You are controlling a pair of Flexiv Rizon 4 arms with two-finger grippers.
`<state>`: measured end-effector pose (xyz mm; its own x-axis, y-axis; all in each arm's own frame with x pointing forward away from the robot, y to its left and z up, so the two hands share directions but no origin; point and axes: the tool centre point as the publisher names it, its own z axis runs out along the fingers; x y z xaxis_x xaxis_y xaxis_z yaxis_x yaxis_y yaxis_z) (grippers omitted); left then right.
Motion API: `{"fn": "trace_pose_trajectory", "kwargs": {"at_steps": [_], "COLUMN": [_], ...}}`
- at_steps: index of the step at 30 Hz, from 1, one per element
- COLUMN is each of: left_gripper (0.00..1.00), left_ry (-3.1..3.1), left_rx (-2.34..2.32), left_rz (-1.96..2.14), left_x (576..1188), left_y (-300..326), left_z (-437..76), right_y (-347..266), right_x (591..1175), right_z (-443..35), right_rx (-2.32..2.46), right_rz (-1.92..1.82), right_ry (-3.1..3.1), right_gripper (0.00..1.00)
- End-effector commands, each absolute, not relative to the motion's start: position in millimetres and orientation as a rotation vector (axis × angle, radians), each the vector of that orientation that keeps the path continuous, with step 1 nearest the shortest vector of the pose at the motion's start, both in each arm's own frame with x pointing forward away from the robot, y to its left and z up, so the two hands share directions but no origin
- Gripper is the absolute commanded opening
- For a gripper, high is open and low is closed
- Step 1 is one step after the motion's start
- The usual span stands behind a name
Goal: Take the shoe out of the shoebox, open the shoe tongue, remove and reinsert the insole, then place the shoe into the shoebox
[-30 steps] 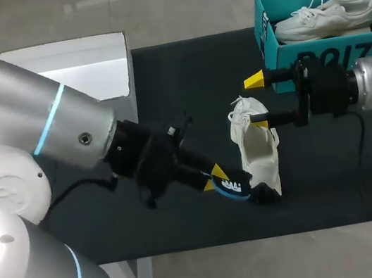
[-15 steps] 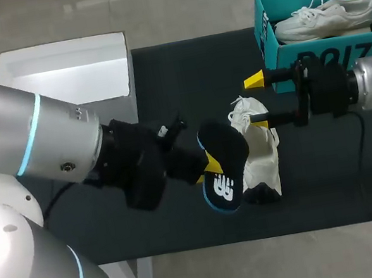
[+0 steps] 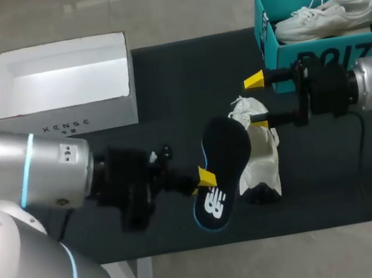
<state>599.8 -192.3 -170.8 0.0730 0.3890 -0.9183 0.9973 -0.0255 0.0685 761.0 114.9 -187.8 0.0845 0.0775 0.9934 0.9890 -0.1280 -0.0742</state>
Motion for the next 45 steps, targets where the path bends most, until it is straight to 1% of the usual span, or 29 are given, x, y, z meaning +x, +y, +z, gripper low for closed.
{"fn": "trace_pose_trajectory", "kwargs": {"at_steps": [1,7,15,31,45], "left_gripper": [0.0,0.0,0.0,0.0,0.0], "left_ry": [1.293,1.282,1.393,1.461,1.495], "left_rx": [1.439,1.451,1.444,1.366,1.361], "left_rz": [-1.094,-1.096,-1.058,-1.011,-0.973], "left_x": [626.2,642.5,667.7,679.8,666.6], "left_y": [-224.9,-253.2,-286.9,-276.3,-250.1], "left_z": [-186.4,-182.0,-191.5,-203.2,-195.6], "right_y": [115.9,115.9,115.9,115.9,115.9], "right_x": [760.4,760.4,760.4,760.4,760.4], "right_z": [-188.6,-188.6,-188.6,-188.6,-188.6], "right_rx": [-1.401,-1.401,-1.401,-1.401,-1.401], "right_rz": [-1.203,-1.203,-1.203,-1.203,-1.203], "right_ry": [-1.147,-1.147,-1.147,-1.147,-1.147], "right_gripper": [1.0,1.0,1.0,1.0,1.0]}}
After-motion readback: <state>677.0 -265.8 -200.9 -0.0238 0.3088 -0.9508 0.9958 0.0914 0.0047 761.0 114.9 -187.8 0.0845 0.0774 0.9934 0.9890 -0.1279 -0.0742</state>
